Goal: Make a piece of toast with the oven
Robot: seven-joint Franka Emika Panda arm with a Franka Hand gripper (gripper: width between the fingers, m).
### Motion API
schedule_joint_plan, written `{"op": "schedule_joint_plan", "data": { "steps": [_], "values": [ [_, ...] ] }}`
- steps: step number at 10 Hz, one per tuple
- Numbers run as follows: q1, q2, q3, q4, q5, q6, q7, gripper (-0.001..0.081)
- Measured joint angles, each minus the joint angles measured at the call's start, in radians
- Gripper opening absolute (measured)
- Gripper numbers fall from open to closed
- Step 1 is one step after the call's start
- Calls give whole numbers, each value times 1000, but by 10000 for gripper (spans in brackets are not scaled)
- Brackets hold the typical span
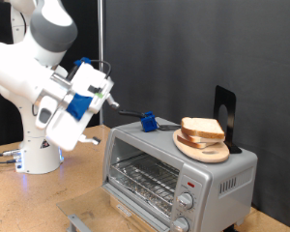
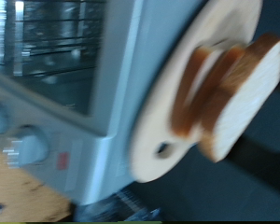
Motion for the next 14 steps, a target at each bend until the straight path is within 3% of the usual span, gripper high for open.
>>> {"op": "schedule_joint_plan", "data": {
  "steps": [4,5,9,11,12,14],
  "values": [
    [29,-68,89,4,-32,28,0,808],
    [27,-66,87,3,-31,24,0,808],
    [54,-78,96,57,23,-173,-35,808],
    [64,-95,126,96,-70,-263,-24,808],
    [67,-107,152,119,-174,-296,-20,808],
    [72,-144,197,133,-240,-274,-64,808]
  ]
}}
